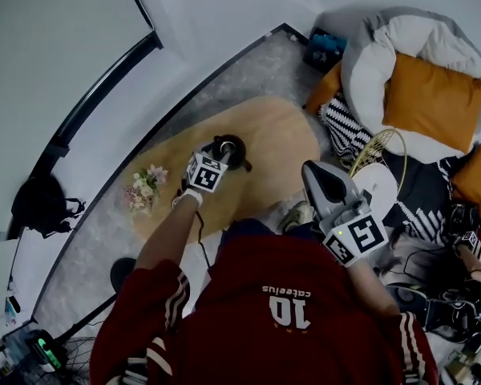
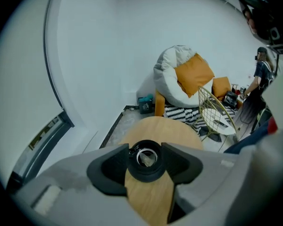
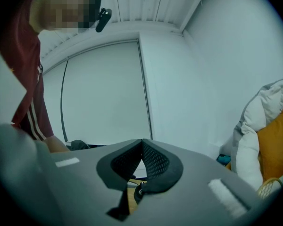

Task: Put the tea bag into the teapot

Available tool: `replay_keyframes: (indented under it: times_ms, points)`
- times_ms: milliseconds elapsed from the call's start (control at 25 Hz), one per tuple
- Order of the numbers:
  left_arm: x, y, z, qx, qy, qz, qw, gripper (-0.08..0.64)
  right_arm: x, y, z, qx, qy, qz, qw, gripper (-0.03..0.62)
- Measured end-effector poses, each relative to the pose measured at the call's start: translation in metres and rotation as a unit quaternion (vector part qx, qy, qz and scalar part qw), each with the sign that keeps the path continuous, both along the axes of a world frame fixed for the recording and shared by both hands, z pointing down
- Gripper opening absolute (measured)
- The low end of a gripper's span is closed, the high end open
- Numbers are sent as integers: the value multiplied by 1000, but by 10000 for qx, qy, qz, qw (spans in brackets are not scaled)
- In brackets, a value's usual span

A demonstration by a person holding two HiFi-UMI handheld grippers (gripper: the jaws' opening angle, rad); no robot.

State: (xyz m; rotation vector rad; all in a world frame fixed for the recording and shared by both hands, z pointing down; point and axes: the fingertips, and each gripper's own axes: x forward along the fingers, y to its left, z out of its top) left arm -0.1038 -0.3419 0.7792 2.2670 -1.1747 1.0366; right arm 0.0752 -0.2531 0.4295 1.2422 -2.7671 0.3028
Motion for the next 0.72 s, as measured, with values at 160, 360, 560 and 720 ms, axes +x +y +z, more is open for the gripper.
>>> replay_keyframes:
  times_ms: [160, 360, 560, 720]
  points:
    - [-3, -1, -18, 144, 148, -182, 9996, 224, -1, -1, -1, -28, 24, -89, 10000, 3]
    - [-11, -1, -52, 396, 372, -436, 9976, 224, -2, -3, -6, 11, 95, -213, 9997, 3]
    - [-23, 7, -91, 815, 707, -703, 9917, 224, -6, -3, -6, 68, 112, -253, 9996, 3]
    - [-26, 16, -142, 1253, 1109, -801, 9826, 222, -6, -6, -15, 111, -7, -243, 9996, 3]
